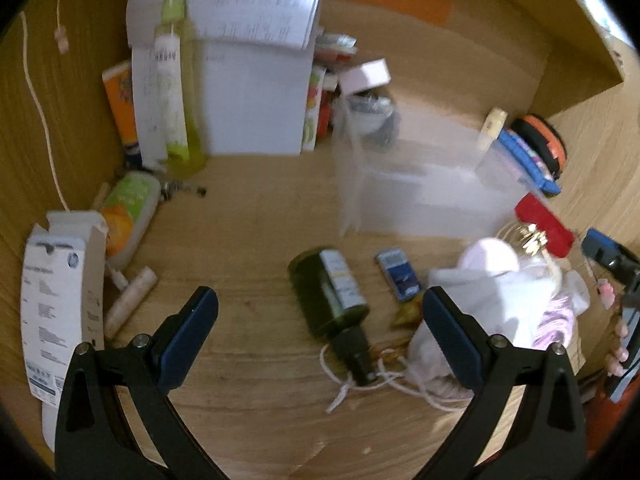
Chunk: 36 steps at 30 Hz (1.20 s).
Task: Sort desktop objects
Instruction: 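Grasp the green glass bottle with the left gripper while the right grasps the red pouch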
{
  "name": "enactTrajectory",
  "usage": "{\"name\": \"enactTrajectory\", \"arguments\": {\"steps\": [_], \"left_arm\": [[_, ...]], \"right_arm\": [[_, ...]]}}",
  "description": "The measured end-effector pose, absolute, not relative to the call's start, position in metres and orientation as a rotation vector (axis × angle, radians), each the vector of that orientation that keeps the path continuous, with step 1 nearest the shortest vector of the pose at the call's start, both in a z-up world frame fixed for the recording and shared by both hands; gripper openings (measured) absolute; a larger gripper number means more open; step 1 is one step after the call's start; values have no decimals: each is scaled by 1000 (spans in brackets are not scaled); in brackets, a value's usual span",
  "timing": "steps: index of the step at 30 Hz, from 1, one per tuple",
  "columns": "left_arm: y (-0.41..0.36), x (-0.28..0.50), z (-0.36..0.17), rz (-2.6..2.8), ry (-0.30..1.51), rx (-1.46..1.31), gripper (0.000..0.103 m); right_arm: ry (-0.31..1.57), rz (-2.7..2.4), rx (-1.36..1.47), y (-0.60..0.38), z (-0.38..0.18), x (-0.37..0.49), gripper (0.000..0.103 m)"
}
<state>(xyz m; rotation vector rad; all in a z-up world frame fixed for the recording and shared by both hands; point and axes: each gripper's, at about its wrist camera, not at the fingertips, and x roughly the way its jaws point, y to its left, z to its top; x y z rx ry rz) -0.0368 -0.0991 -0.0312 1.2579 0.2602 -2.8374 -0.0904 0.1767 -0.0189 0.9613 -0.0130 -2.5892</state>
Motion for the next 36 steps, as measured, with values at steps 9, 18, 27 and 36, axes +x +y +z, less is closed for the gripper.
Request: {"name": "enactTrajectory", "arguments": {"steps": [9, 18, 27, 36], "left_arm": [[-101, -59, -57, -2788, 316, 1367, 103], [-95, -72, -64, -2803, 303, 1405, 83], [-97, -77, -72, -2779, 315, 1401, 66], [-93, -78, -75, -2758, 245, 1364, 42]], "right_arm": [[31, -2436, 1034, 143, -34, -120, 102], [130, -2421, 1067, 120, -50, -137, 86], [153, -2402, 1079, 115, -55, -138, 47], [162, -2418, 992, 115, -45, -125, 30]]}}
